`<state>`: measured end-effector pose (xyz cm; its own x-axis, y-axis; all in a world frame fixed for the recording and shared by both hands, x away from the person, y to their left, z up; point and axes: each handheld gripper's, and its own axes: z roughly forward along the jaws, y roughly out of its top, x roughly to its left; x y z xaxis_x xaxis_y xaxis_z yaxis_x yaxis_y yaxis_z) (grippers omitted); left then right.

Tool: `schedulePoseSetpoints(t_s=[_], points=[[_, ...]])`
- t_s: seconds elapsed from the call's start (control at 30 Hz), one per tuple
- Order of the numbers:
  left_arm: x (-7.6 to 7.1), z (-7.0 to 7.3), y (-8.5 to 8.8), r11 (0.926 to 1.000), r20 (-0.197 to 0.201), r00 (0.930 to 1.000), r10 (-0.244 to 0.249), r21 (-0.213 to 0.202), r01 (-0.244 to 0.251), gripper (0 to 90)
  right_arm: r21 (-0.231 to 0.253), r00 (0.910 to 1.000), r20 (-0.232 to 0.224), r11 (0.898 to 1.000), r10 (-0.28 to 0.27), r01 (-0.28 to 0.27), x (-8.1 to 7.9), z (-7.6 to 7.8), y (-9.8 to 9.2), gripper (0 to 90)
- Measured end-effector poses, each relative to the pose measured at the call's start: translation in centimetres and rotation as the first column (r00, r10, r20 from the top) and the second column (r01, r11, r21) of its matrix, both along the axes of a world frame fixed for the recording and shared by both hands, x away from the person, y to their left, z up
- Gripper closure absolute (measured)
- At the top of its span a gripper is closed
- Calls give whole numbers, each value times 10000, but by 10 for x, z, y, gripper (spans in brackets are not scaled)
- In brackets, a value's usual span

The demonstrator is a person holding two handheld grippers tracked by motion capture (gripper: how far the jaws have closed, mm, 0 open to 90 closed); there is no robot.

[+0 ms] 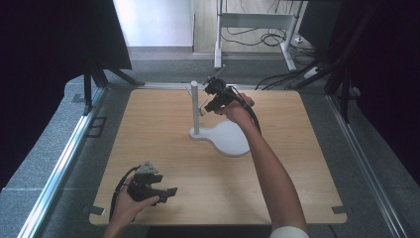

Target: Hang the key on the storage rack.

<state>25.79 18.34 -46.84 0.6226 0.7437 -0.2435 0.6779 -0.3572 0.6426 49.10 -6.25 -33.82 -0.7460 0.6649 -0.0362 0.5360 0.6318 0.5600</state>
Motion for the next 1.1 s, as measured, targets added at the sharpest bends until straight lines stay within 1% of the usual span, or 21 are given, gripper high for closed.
schedulePoseSetpoints(t_s=[0.1,0.13,0.33,0.37,0.4,0.57,0.63,0.77,0.8,0.93,1.07,1.1], points=[[1,-1,-1,10000,-22,10000,9,58,-9,221,107,9999,123,9999,32,-33,-9,-1,-8,664],[1,-2,-1,10000,-12,10000,8,92,-8,221,181,9997,238,9998,33,-38,-17,-4,-15,644],[-1,-2,-6,9998,-19,10000,-31,209,31,221,545,9989,478,9985,15,-41,-45,-13,-39,576],[-1,-2,-6,9998,-19,10000,-31,209,31,222,599,9986,520,9982,17,-48,-49,-14,-43,564],[-1,-2,-7,9998,-14,10000,-13,195,13,222,599,9986,520,9982,17,-48,-49,-14,-43,564],[0,-3,-8,9995,-12,10000,-32,300,33,221,1163,9976,696,9932,0,-81,-79,-25,-69,523],[0,-4,-8,9994,-28,10000,-18,336,19,221,1437,9971,766,9896,4,-115,-93,-34,-81,514],[0,-5,-9,9991,-80,10000,40,420,-36,221,1780,9965,827,9840,-92,-57,-115,-50,-101,502],[1,-6,-9,9990,-88,10000,44,438,-40,221,1817,9963,852,9833,-139,-18,-121,-54,-105,500],[0,-6,-10,9988,-90,10000,40,491,-35,221,1577,9955,922,9875,-200,52,-141,-72,-119,491],[2,-8,-8,9986,-152,9998,104,517,-96,220,1379,9944,928,9897,-506,375,-155,-93,-130,480],[2,-8,-8,9985,-170,9998,134,535,-125,220,1404,9943,917,9893,-539,407,-158,-97,-132,481]])
